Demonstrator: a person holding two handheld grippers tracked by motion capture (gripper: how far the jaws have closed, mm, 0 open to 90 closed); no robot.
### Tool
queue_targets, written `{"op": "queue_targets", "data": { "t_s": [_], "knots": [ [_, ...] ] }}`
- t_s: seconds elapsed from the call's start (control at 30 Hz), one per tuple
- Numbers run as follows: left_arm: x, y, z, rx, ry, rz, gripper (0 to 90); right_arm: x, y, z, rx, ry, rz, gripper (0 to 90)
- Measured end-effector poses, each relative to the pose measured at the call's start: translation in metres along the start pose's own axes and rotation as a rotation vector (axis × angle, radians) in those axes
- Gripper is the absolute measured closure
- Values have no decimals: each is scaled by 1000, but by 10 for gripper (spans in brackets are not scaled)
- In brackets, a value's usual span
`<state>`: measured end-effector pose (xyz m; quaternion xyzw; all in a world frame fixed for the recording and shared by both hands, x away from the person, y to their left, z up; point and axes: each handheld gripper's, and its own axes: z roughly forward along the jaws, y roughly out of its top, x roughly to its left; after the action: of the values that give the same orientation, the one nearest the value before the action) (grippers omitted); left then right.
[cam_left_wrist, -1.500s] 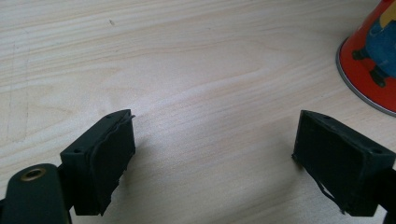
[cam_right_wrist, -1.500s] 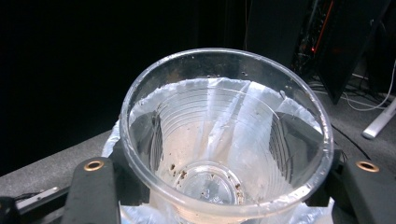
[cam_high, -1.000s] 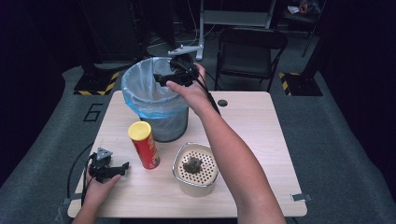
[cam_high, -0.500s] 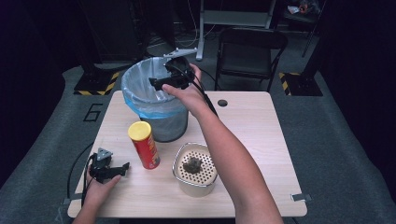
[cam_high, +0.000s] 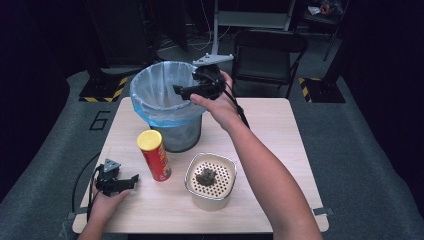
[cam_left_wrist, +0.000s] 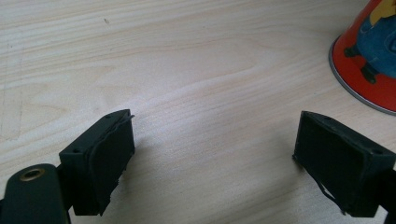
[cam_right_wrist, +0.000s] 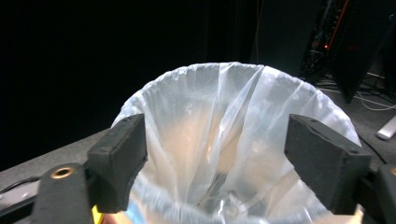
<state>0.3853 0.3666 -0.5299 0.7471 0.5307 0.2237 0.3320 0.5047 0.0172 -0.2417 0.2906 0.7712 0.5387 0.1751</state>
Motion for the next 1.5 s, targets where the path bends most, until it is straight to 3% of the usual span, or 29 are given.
{"op": "queue_targets", "data": {
  "t_s": [0.2, 0.33, 0.77, 1.0, 1.2, 1.5],
  "knots": [
    [-1, -1, 1, -20, 6, -8, 117, -9, -16, -27, 0, -2, -14, 260],
    [-1, -1, 1, -12, 1, 13, 116, -14, -30, -44, -8, -9, -9, 279],
    [-3, 0, -1, -10, -7, -11, 151, -28, -79, -76, 8, -60, 6, 285],
    [0, 1, -5, -9, -48, -72, 156, -31, -101, -85, 5, -81, 8, 285],
    [-1, 4, -9, 0, -65, -71, 136, -31, -120, -93, 4, -93, 15, 277],
    [-8, 10, -18, -40, -104, -58, 114, -33, -142, -102, 1, -108, 46, 230]
  ]
}}
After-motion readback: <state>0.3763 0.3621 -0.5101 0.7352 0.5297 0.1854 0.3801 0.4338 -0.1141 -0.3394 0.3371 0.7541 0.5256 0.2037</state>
